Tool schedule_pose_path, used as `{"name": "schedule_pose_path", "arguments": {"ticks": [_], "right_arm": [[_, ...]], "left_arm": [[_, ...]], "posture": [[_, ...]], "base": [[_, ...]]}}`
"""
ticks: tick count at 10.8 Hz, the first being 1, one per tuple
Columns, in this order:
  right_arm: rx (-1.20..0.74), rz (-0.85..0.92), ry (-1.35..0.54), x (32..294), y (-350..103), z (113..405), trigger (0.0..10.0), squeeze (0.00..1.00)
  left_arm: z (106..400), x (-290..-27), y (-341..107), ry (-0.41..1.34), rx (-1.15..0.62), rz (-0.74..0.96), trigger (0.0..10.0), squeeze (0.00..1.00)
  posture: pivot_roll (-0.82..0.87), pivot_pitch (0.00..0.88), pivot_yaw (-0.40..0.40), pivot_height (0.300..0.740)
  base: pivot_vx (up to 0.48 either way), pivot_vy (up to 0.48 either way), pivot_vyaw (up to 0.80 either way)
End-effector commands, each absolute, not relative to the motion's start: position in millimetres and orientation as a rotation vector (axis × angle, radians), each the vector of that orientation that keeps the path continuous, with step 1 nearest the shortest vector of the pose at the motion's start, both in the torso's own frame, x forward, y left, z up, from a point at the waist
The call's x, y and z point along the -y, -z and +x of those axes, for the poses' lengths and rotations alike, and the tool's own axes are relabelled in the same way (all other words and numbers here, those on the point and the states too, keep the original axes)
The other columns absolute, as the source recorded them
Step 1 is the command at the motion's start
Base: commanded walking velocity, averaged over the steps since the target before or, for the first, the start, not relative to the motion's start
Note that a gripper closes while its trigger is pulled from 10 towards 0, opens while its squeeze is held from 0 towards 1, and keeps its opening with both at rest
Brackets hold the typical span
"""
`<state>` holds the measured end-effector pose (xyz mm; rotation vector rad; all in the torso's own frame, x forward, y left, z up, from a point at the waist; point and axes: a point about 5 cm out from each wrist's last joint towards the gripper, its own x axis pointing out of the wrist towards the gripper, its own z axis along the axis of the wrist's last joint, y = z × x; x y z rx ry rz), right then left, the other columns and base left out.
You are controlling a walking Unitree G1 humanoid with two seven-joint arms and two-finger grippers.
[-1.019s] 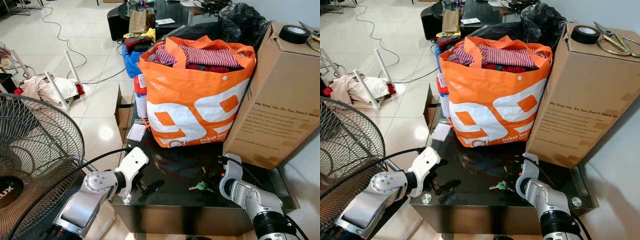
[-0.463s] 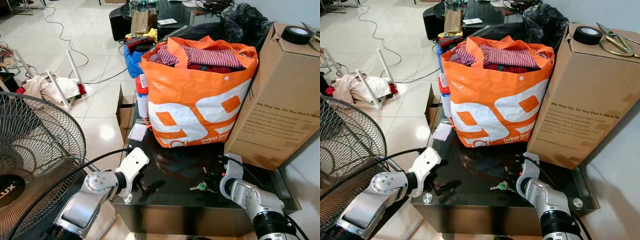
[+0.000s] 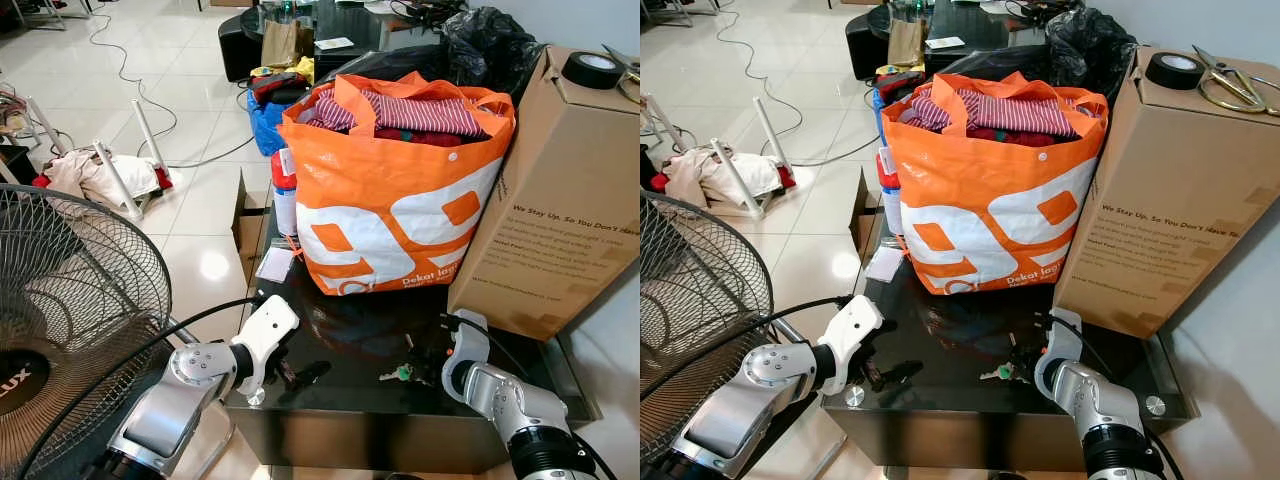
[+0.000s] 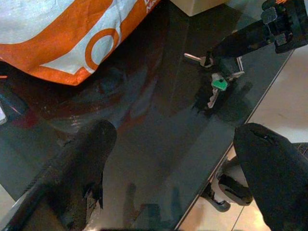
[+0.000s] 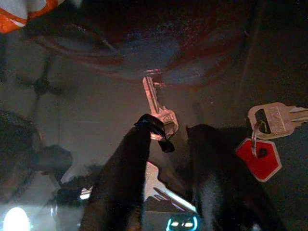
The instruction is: Hang keys on a hook
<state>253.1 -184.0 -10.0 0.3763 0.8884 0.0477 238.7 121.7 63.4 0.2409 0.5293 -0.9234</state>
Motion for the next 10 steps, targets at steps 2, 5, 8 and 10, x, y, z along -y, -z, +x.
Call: {"name": "schedule_pose_path", "arguments": {"ticks": [2, 5, 8, 10], "right_arm": [[-0.888, 0.383, -0.032, 183, 9, 255, 10.0, 0.00], [-0.885, 0.411, -0.035, 175, 11, 258, 10.0, 0.00], [-0.886, 0.411, -0.033, 174, 12, 258, 10.0, 0.00], [-0.887, 0.391, -0.006, 173, 15, 260, 10.0, 0.00]], "left_arm": [[242, -121, -66, 0.932, -0.518, 0.259, 10.0, 0.00], [242, -121, -66, 0.933, -0.518, 0.261, 10.0, 0.00], [242, -121, -66, 0.932, -0.519, 0.260, 10.0, 0.00], [242, -121, -66, 0.936, -0.519, 0.261, 10.0, 0.00]], "posture": [[-0.09, 0.000, 0.022, 0.740], [-0.08, 0.000, 0.020, 0.740], [-0.08, 0.000, 0.020, 0.740], [-0.09, 0.000, 0.023, 0.740]], "base": [[0.000, 0.000, 0.00], [0.000, 0.000, 0.00], [0.000, 0.000, 0.00], [0.000, 0.000, 0.00]]}}
